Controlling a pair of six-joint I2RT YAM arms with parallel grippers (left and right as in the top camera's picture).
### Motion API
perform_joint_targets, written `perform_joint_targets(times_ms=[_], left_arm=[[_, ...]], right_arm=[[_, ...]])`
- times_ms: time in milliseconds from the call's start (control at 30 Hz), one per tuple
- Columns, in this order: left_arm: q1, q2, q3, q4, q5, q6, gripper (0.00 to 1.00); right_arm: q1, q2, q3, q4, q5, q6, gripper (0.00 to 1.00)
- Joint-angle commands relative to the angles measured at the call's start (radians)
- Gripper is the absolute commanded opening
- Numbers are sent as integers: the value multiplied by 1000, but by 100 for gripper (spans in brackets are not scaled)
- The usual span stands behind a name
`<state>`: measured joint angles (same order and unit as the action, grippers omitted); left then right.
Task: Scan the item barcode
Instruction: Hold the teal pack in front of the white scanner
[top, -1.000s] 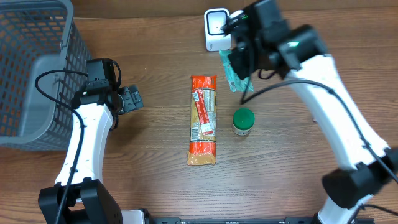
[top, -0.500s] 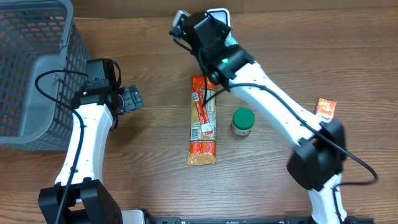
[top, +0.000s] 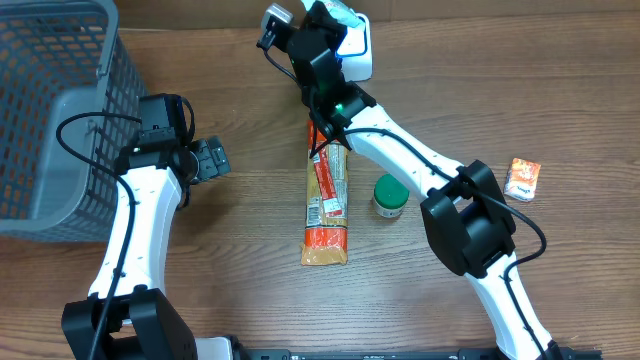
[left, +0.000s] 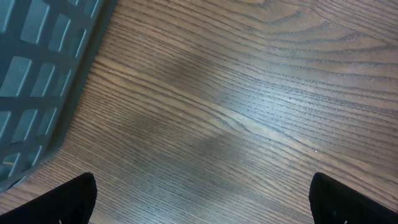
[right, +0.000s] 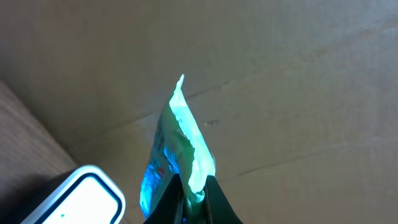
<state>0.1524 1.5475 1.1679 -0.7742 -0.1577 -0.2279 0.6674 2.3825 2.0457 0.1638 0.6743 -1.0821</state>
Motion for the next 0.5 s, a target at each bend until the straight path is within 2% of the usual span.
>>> perform_joint_targets(times_ms=[0, 133, 233, 467], left_arm=[[-2, -17, 15, 0, 2, 22, 100], [-2, -17, 15, 0, 2, 22, 100], [-2, -17, 15, 0, 2, 22, 100], [-2, -17, 15, 0, 2, 22, 100]], right_arm=[[-27, 33, 22, 60, -35, -17, 3], [-47, 67, 22, 148, -40, -7, 4], [-60, 84, 22, 149, -50, 18, 3], [-88, 89, 22, 137, -51, 287, 4]])
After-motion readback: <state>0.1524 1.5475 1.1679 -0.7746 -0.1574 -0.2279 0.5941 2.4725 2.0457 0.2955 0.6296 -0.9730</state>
